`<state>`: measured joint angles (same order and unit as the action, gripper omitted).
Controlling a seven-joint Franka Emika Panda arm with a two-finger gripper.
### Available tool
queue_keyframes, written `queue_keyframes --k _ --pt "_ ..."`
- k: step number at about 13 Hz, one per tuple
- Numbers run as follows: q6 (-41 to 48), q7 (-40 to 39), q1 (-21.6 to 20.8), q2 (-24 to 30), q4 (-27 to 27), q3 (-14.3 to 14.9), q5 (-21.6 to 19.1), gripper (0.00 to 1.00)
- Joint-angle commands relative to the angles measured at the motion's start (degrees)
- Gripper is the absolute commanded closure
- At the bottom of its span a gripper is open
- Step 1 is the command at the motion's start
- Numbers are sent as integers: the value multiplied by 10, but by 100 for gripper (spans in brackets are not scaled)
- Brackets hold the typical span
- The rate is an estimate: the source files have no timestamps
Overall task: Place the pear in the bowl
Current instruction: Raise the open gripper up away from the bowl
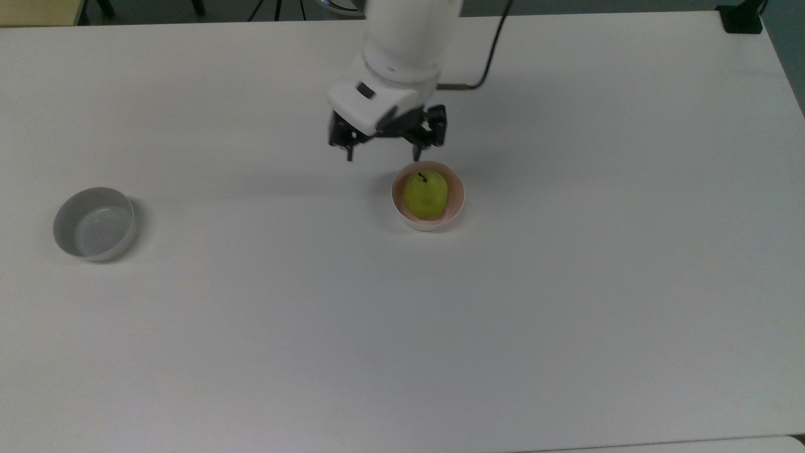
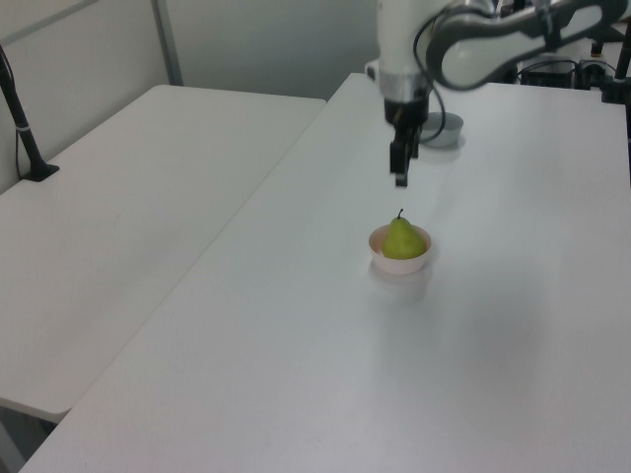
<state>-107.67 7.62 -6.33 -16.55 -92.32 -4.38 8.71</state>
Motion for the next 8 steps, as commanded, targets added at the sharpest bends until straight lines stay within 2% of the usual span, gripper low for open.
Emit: queue_keyframes --k 1,5,8 --pt "62 -33 38 71 -9 2 -20 0" --pt "112 -34 76 126 -9 4 -27 0" --pt "121 -34 83 135 -9 12 -27 0"
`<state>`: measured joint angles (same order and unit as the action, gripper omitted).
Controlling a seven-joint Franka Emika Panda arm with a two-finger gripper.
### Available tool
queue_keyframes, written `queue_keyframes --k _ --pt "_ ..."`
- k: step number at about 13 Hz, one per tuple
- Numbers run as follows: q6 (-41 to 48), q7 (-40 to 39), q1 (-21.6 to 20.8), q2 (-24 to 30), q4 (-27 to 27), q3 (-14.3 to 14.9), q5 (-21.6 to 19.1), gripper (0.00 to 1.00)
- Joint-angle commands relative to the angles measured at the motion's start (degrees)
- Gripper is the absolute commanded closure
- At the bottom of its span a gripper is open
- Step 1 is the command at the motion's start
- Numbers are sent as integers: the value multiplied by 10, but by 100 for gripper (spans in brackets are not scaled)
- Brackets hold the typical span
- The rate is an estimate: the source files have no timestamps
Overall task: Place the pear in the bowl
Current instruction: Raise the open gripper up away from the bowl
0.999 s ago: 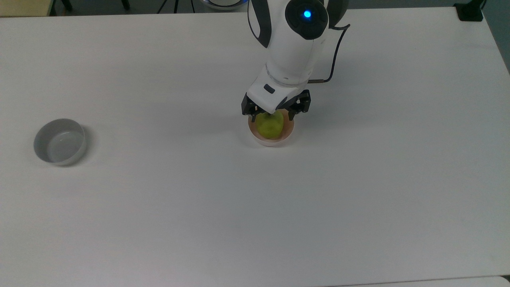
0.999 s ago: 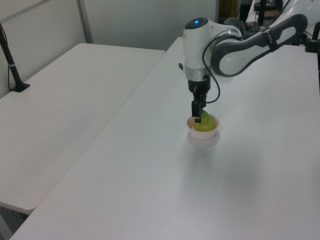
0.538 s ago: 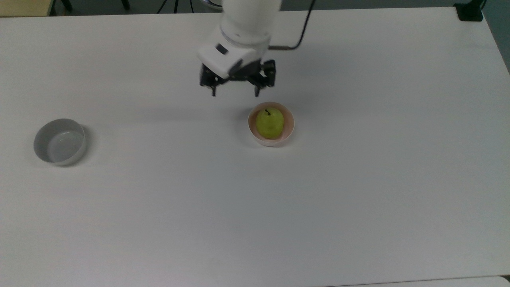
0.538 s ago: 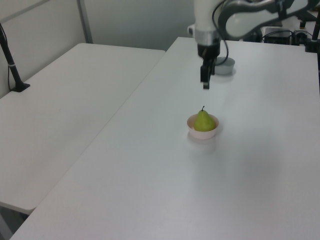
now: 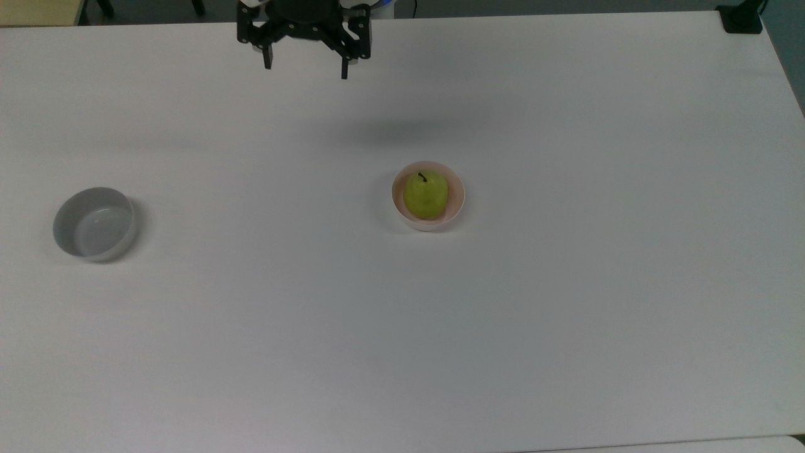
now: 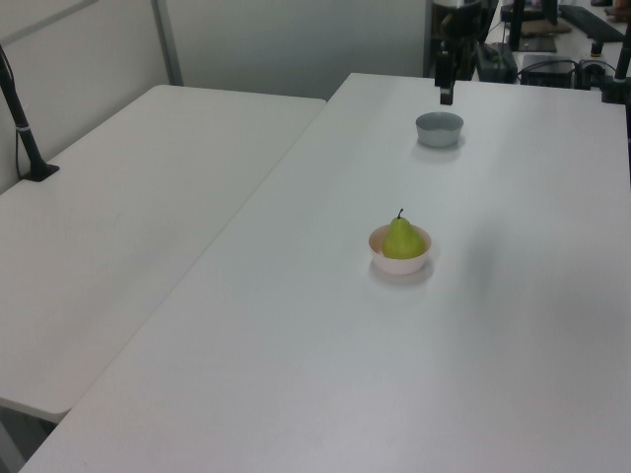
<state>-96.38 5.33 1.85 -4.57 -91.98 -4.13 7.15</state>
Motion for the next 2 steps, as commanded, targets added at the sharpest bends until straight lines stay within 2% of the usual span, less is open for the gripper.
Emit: queue_keyframes --k 1,2 --pt "9 -11 2 16 -13 11 -12 0" --pt "9 -11 2 16 -13 11 -12 0"
